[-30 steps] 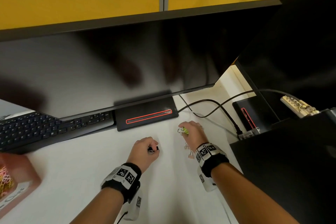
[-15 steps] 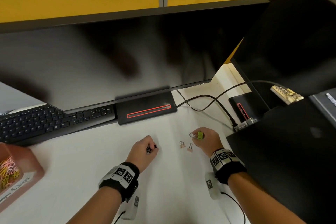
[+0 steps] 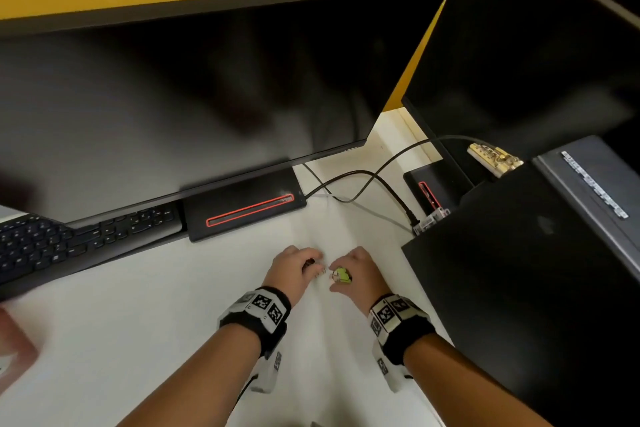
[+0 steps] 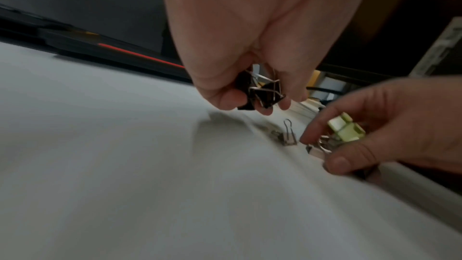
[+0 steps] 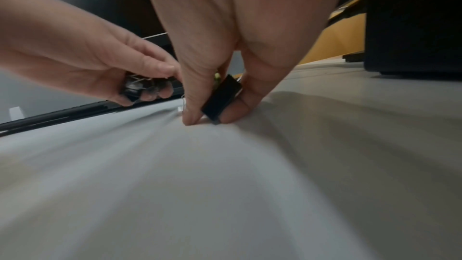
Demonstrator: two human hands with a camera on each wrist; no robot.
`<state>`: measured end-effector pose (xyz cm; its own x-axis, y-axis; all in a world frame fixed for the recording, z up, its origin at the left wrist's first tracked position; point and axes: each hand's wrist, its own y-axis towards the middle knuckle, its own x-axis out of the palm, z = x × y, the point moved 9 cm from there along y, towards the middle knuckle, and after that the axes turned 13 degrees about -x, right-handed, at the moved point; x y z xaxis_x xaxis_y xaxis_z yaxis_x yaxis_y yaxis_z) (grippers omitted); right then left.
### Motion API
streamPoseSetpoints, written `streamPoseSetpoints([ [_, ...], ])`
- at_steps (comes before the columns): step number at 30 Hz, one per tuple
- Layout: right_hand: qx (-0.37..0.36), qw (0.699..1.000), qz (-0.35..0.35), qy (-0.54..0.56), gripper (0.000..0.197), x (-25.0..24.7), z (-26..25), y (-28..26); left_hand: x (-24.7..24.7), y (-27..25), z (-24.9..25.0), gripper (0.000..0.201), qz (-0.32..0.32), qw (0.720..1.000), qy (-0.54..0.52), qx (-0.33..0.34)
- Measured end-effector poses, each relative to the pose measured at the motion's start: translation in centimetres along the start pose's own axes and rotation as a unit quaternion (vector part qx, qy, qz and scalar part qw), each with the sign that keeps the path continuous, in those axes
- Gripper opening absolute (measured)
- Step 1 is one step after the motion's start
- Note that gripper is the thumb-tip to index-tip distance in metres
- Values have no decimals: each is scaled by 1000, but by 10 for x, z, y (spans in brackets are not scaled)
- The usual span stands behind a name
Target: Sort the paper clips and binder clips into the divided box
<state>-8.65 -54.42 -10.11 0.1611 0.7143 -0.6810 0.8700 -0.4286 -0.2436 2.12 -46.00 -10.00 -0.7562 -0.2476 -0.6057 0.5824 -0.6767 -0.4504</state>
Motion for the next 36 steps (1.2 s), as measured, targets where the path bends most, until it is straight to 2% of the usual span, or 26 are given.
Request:
streamPoseSetpoints([
  [3,-6,1000,-8,-25,23,2,-5,4,21,4,1,19,-32,997,68,-5],
  [5,-14,999,-13,-33,17,4,-10,5,24,4,1,7,-15,995,97,-3],
  [7,-28,998,-27,-42,15,9,-16,4,23,2,-1,11,-1,994,106,3],
  [11,-45,997,-39,-53,14,19,-28,4,1,-9,-25,9,14,996,79,-26],
  [17,-81,995,-57,2,14,51,-76,7,-70,-56,-85,12,59,994,-28,-83],
  [20,-135,988,-70,40,13,75,-130,12,-116,-100,-126,8,94,982,-99,-128],
  [23,-198,974,-91,56,13,107,-200,20,-165,-151,-174,15,132,967,-146,-162],
  [26,-244,960,-121,62,14,145,-278,28,-222,-202,-223,17,189,952,-156,-184],
  [31,-316,933,-161,53,18,216,-415,30,-322,-280,-296,10,298,904,-194,-238],
  [34,-332,925,-177,62,16,260,-488,28,-365,-303,-346,28,332,867,-238,-286],
  [36,-326,926,-176,68,14,287,-524,27,-377,-304,-368,49,301,838,-334,-309],
])
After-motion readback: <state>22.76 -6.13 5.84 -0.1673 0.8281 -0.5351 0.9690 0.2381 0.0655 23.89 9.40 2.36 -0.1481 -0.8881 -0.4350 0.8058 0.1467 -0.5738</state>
